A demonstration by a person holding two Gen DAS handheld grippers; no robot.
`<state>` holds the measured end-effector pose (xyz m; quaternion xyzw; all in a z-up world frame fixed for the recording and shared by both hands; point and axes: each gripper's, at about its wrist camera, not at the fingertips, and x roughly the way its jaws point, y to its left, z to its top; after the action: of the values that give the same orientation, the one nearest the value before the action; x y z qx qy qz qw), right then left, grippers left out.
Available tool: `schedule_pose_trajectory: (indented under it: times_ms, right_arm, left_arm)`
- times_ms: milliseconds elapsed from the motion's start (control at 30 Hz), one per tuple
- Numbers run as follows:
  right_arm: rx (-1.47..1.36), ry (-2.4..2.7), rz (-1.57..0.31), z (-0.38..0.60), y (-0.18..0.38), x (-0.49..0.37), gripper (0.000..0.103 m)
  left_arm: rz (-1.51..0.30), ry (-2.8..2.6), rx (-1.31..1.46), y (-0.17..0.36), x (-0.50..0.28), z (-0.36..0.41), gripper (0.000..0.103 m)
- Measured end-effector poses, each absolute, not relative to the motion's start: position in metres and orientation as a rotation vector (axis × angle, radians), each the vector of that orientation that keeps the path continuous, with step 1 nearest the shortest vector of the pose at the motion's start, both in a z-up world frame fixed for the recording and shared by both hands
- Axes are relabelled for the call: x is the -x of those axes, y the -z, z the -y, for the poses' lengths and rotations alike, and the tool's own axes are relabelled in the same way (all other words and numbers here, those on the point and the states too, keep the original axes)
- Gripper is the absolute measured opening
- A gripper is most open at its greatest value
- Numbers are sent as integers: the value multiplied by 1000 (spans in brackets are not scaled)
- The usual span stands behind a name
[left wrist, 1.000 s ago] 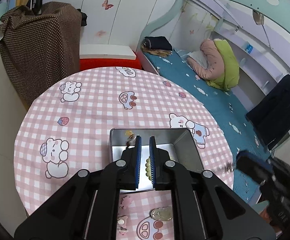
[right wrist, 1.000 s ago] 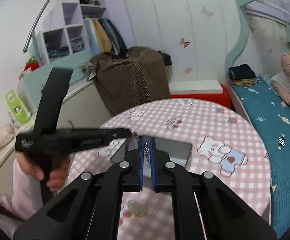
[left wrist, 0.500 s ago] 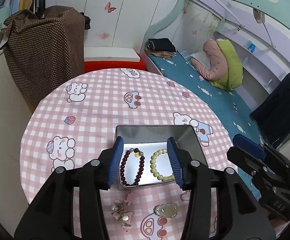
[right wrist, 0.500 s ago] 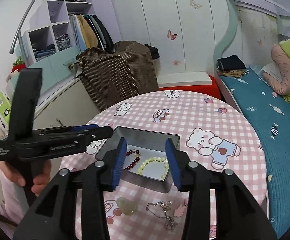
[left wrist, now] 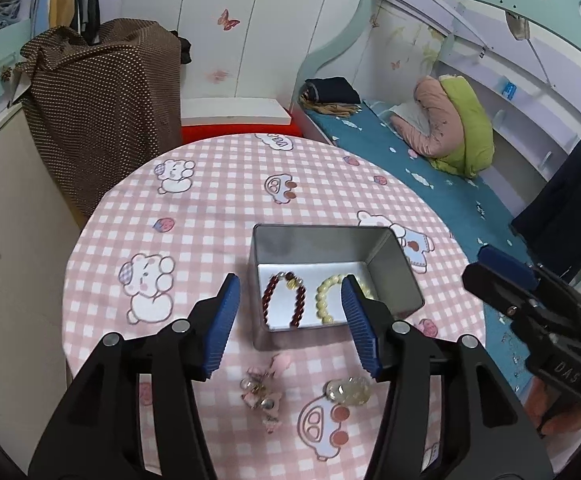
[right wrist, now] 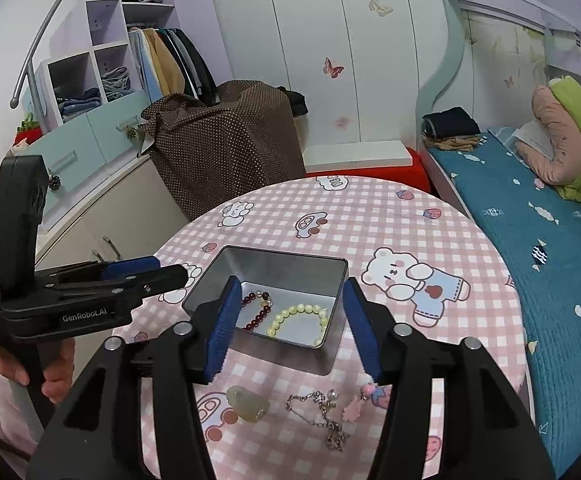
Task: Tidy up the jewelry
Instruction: 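Withdraw both tools from the tin and move toward the remaining jewelry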
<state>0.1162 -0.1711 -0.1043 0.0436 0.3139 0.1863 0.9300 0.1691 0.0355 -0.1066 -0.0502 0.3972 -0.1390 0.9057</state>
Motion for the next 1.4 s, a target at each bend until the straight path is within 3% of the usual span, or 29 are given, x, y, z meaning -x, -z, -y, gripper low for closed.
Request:
schedule_pose_trajectory:
  times_ms: [100, 167, 267, 467, 567, 867, 933, 1000, 1067, 1233, 1367, 1400]
  right_arm:
    - [-74, -379, -635, 169, 105, -109, 62]
    - [-59, -363, -631, 169, 108, -105, 74]
    - [-60, -333, -661, 171, 119, -102, 77]
    - [-61, -281, -700, 176, 136, -98, 88]
    - [-58, -263, -717, 177, 146, -94, 93]
    - [-68, -275, -749, 168, 176, -87, 93]
    - [-73, -299, -744, 164, 181, -85, 93]
    - [-68, -305, -748, 159, 187, -83, 93]
    - [-54, -305, -747, 154, 191, -82, 93]
    - [-26, -300, -745, 147, 195, -81, 93]
    - [-20, -321, -750, 142, 198, -81, 93]
    - [-13, -326, -748, 140, 198, -81, 93]
  left_arm:
    - [-828, 298, 87, 111, -158, -39, 66]
    - [-834, 295, 71, 118, -151, -42, 68]
    - [-860, 277, 68, 131, -142, -47, 72]
    - [-893, 252, 54, 152, -128, -55, 89]
    - [-901, 239, 29, 160, -122, -55, 90]
    - [-863, 258, 2, 179, -115, -48, 91]
    - [-866, 270, 10, 185, -118, -49, 87]
    - [-880, 273, 21, 192, -121, -50, 71]
    - [-893, 261, 19, 199, -124, -51, 68]
    - [-883, 307, 32, 208, -123, -49, 46]
    - [-877, 329, 18, 212, -123, -42, 40]
    - [-875, 332, 15, 212, -124, -41, 33]
